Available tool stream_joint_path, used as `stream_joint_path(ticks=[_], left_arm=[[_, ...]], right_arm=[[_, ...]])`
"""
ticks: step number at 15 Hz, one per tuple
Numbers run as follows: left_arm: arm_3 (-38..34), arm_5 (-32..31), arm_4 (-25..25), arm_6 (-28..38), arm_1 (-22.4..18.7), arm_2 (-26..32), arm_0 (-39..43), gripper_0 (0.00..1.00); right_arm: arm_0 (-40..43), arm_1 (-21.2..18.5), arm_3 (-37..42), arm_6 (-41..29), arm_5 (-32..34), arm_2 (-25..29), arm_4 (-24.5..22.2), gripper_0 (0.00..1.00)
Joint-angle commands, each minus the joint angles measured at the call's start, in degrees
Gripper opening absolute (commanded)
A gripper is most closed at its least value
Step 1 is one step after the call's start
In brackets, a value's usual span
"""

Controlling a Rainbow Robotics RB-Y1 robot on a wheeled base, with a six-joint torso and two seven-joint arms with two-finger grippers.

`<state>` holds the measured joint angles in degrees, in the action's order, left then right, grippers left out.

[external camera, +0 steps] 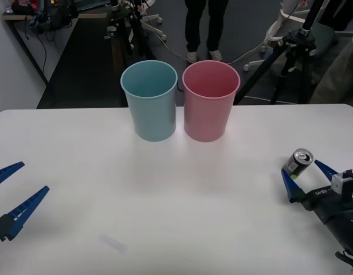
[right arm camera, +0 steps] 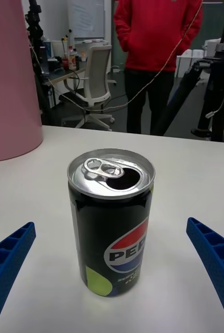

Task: Grasp the object on the table and drop it into the matching bin: aluminum can to the light blue bin, PET bottle to the pink bin.

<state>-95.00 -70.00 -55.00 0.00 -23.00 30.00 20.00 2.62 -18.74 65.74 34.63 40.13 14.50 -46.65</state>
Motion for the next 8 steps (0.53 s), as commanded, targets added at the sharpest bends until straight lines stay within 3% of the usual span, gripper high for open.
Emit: stream_joint_path(ticks=[1,8], left_arm=[[0.00,0.00,0.00,0.00,0.00,0.00,0.00,1.00],[0.00,0.00,0.00,0.00,0.00,0.00,0.00,1.00]], right_arm=[[-1.30,0.11,-0.08,-0.17,-2.60,-1.14,-0.11,1.00],[-3.76,0.37,-0.08,-1.14,-6.55,-3.43,-0.11,1.00]])
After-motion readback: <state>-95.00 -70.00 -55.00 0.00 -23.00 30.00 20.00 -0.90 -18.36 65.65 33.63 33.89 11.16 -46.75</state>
